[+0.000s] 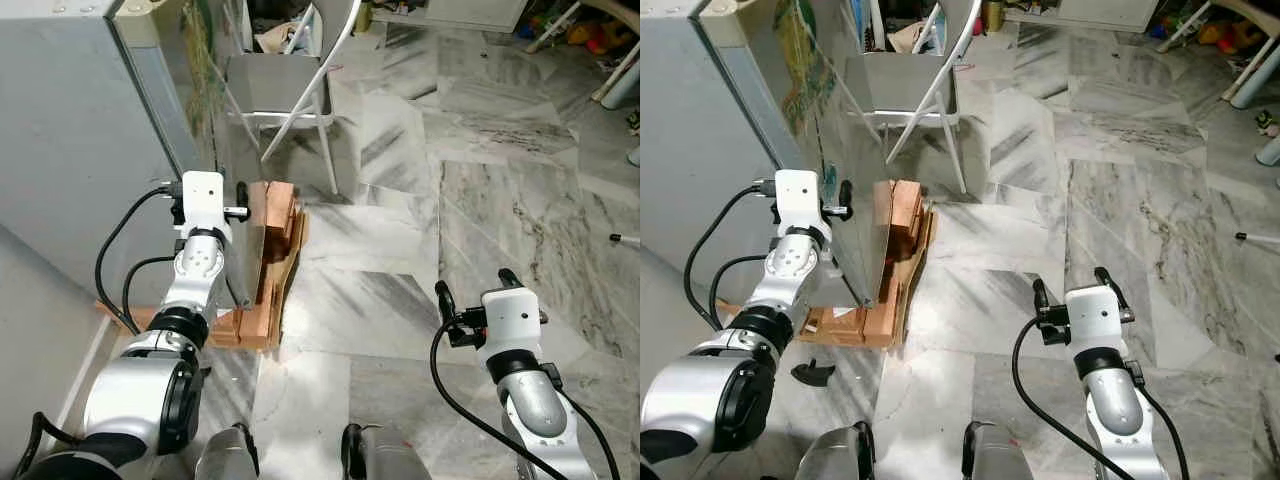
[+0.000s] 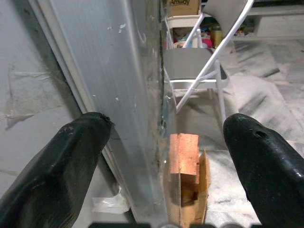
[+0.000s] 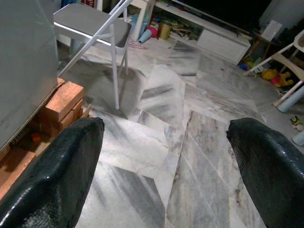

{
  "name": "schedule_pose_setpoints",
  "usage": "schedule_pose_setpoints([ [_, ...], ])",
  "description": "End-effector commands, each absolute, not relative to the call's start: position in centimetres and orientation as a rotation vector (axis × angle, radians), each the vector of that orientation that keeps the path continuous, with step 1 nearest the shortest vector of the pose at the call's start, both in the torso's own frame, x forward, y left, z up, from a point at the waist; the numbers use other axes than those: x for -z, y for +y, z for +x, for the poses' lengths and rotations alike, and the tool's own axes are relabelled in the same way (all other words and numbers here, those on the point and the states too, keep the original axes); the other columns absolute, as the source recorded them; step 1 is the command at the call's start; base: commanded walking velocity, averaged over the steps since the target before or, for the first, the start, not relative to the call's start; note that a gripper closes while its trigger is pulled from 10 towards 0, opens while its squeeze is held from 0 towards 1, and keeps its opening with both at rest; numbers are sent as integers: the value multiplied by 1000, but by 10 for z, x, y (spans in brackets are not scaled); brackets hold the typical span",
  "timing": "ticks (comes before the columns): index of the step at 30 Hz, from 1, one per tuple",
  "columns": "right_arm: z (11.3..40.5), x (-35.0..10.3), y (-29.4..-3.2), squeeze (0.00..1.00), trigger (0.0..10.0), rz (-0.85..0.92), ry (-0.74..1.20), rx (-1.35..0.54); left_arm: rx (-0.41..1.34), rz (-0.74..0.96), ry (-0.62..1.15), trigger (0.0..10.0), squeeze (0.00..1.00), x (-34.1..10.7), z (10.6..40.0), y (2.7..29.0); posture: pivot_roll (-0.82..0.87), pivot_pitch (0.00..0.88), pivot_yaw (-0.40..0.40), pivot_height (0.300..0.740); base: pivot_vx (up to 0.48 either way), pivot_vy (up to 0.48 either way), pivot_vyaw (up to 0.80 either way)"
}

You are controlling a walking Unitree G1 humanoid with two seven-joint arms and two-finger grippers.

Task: Restocking fridge

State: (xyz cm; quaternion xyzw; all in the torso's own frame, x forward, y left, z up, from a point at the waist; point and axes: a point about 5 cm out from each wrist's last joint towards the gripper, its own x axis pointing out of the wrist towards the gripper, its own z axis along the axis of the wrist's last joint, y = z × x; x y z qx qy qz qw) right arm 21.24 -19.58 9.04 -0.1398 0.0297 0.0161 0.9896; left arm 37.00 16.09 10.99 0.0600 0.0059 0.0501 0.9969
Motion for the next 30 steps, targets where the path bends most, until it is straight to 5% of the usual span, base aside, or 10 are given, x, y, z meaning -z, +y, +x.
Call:
schedule_pose_setpoints([
  [1, 212, -89, -200, 0, 10000, -284, 66, -18, -156, 154, -12, 10000, 0, -116, 371, 174, -96, 148, -16, 740, 0, 0, 0],
  [14, 212, -87, -198, 0, 10000, -276, 63, -18, -33, 105, -30, 10000, 0, -97, 354, 171, -79, 146, -10, 740, 0, 0, 0],
  [30, 218, -88, -197, 0, 10000, -274, 49, -19, 13, 81, -62, 10000, 0, -120, 371, 159, -88, 139, -8, 740, 0, 0, 0],
])
